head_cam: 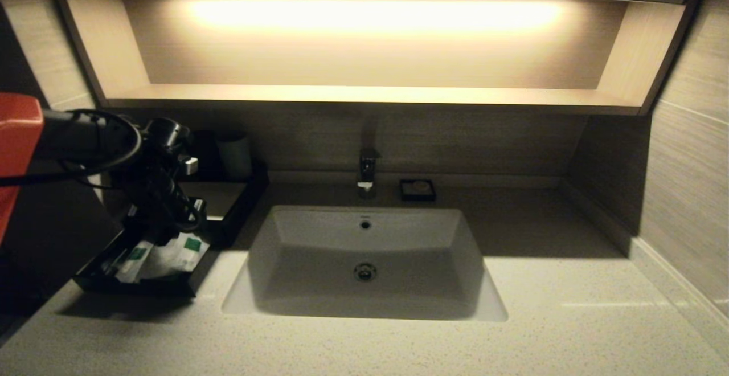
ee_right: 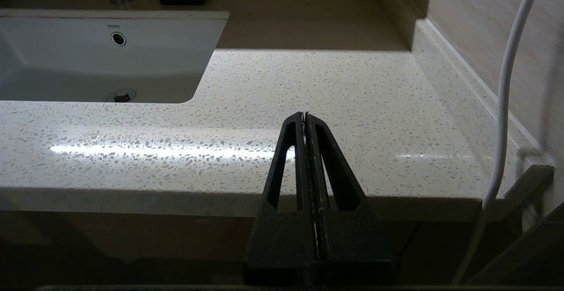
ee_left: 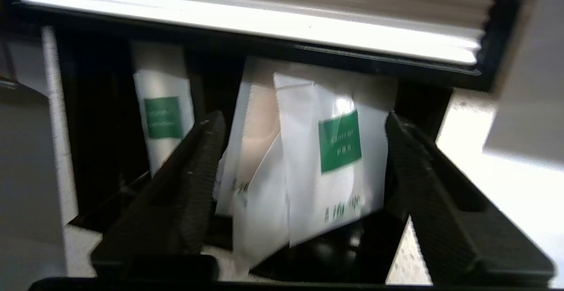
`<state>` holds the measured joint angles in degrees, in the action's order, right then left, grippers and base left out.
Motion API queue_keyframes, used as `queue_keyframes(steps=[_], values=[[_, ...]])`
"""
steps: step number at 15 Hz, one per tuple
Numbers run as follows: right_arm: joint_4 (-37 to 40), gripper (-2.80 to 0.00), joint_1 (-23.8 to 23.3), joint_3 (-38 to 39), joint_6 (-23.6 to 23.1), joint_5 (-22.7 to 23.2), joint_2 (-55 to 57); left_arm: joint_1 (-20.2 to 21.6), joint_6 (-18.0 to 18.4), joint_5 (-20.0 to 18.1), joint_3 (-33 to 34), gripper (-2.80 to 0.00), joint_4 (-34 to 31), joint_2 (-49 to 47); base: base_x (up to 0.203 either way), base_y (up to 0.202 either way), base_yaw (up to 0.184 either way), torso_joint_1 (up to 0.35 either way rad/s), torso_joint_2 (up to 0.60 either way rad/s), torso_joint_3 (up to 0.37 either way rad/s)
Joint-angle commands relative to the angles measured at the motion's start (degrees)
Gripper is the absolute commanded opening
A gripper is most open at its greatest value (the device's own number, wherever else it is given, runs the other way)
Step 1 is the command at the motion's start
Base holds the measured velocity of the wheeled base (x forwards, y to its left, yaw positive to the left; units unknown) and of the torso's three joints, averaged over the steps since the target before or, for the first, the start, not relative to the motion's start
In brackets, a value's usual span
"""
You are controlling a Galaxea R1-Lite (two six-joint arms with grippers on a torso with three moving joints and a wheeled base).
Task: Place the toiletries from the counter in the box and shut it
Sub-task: Place the bathroom toiletry into the drawer
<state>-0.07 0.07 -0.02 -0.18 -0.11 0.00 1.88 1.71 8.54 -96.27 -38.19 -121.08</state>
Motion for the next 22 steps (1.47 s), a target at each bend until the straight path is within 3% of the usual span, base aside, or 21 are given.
queue_keyframes(steps=[1, 9, 10, 15, 22], values=[[-0.02, -2.8, 0.01, 0.11, 0.01, 0.02, 0.0, 0.39, 0.03, 0.07, 1.54, 0.0, -0.3, 3.53, 0.0, 0.0, 0.0, 0.0, 0.0, 0.0], [-0.02, -2.8, 0.01, 0.11, 0.01, 0.02, 0.0, 5.18, -0.42, -0.73, 12.96, 0.0, 0.8, 16.13, 0.0, 0.0, 0.0, 0.0, 0.0, 0.0], [-0.02, -2.8, 0.01, 0.11, 0.01, -0.06, 0.0, 6.28, -0.4, -1.62, 14.23, -2.8, 1.27, 17.31, 0.0, 0.0, 0.0, 0.0, 0.0, 0.0], [-0.02, -2.8, 0.01, 0.11, 0.01, 0.02, 0.0, 12.57, -0.01, -10.65, 17.35, -2.8, 2.1, 21.74, 0.0, 0.0, 0.0, 0.0, 0.0, 0.0], [-0.02, -2.8, 0.01, 0.11, 0.01, -0.06, 0.0, 14.2, 0.11, -10.85, 23.05, -2.8, 2.61, 25.28, 0.0, 0.0, 0.0, 0.0, 0.0, 0.0]])
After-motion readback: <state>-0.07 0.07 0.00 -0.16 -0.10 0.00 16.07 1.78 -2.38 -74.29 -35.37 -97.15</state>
